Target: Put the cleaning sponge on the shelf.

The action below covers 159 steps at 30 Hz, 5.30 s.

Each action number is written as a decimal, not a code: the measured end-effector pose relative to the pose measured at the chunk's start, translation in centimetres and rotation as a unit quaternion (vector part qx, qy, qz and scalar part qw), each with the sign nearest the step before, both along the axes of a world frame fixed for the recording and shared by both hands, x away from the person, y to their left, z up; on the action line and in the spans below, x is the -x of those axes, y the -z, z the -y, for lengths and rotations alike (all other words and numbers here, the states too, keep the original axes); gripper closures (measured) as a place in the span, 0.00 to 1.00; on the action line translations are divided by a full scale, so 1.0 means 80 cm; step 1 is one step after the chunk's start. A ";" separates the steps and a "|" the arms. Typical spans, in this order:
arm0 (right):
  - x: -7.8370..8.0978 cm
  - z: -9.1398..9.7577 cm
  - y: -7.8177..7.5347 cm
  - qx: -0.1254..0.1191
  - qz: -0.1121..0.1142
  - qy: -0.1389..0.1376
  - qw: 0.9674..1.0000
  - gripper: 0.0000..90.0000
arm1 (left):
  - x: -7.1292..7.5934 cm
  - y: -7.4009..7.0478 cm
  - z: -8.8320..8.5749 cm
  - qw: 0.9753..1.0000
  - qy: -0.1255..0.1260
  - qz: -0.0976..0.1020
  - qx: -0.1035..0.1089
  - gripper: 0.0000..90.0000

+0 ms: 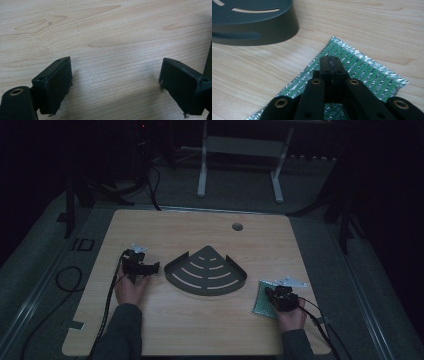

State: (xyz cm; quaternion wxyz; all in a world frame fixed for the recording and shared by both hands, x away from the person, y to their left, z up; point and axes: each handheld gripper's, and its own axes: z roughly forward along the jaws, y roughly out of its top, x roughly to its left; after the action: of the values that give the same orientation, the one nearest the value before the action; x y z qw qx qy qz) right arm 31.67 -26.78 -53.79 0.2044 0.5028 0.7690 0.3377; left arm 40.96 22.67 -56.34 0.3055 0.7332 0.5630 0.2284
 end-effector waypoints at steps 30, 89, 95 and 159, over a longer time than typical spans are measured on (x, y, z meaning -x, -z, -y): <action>0.030 -0.017 -0.013 0.026 0.000 -0.096 0.995 0.96 | 0.000 0.000 0.000 1.000 0.000 0.000 0.000 0.13; -0.023 0.027 -0.033 0.068 -0.183 -0.062 0.979 0.82 | 0.000 0.000 0.000 1.000 0.000 0.000 0.000 0.13; -0.029 0.026 -0.031 0.067 -0.202 -0.057 0.975 0.83 | 0.000 0.000 0.000 1.000 0.000 0.000 0.000 0.13; -0.041 0.002 -0.141 0.091 -0.122 -0.073 0.986 1.00 | 0.000 0.000 0.000 1.000 -0.002 0.000 0.000 0.13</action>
State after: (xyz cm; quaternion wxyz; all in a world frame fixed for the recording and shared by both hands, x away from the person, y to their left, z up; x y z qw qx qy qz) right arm 34.97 -26.96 -42.54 0.1289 0.4620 0.8505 0.2160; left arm 40.93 22.63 -56.34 0.3053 0.7321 0.5643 0.2288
